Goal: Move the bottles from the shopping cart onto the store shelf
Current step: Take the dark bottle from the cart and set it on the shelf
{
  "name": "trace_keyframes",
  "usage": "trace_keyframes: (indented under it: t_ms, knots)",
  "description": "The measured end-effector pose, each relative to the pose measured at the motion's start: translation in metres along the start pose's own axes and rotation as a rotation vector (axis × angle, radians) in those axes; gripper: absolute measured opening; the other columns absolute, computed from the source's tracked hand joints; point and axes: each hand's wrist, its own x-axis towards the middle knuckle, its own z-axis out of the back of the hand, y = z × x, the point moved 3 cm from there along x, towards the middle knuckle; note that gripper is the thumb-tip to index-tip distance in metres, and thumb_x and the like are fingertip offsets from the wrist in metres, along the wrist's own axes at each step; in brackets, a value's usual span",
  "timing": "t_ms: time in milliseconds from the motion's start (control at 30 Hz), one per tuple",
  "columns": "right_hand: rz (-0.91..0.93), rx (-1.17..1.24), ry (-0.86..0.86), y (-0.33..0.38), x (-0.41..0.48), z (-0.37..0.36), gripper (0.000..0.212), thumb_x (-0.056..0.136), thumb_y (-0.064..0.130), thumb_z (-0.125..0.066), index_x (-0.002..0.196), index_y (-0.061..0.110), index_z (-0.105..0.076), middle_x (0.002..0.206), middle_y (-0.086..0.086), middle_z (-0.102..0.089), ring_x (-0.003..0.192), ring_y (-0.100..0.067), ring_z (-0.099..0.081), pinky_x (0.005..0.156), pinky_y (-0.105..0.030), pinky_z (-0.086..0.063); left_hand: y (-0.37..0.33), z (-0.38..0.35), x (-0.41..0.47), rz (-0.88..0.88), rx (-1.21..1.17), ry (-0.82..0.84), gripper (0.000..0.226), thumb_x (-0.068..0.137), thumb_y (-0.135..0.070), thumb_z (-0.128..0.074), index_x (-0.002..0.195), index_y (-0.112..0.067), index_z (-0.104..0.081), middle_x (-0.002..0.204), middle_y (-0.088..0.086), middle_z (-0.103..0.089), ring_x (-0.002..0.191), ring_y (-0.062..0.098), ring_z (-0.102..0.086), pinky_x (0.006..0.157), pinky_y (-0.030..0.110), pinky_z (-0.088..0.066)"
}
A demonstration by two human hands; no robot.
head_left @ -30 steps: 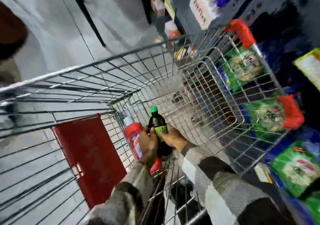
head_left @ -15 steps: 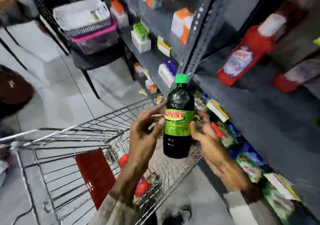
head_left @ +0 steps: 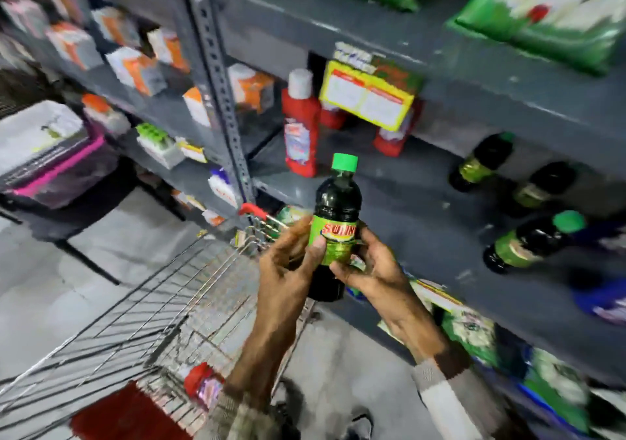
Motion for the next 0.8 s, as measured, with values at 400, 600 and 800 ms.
trace_keyframes:
  t_ms: [400,600,800]
  knots:
    - [0.067,-0.282,-0.547,-0.058,0.049,0.193,0.078,0.068,0.000,-0.070,0.135,0.031,-0.042,0.131,0.003,-0.062,0.124,-0.016,-0.057,0.109,-0.045,-0.044,0.125,-0.173,0.103,-0.059,0.455,0.371,0.044,0.081,-0.008,-0.055,0.126,-0.005,-0.056,0.121,0.013,-0.068,0.106,0.016,-0.066,0.100,0.048,-0.052]
    - [0.097,-0.293,-0.671,-0.085,0.067,0.230,0.075,0.074,0.000,-0.059,0.141,0.022,-0.035,0.134,-0.005,-0.059,0.121,-0.024,-0.057,0.103,-0.048,-0.047,0.165,-0.218,0.123,-0.064,0.508,0.346,0.048,0.078,0.001,-0.051,0.126,-0.002,-0.053,0.111,0.011,-0.068,0.097,0.001,-0.061,0.096,0.036,-0.048]
    - [0.063,-0.307,-0.618,-0.084,0.061,0.231,0.070,0.081,-0.007,-0.062,0.140,0.015,-0.032,0.126,-0.019,-0.059,0.103,-0.017,-0.055,0.090,-0.034,-0.046,0.185,-0.221,0.123,-0.073,0.522,0.339,0.051,0.073,-0.002,-0.043,0.123,-0.010,-0.052,0.112,-0.003,-0.065,0.101,-0.003,-0.061,0.096,0.029,-0.048]
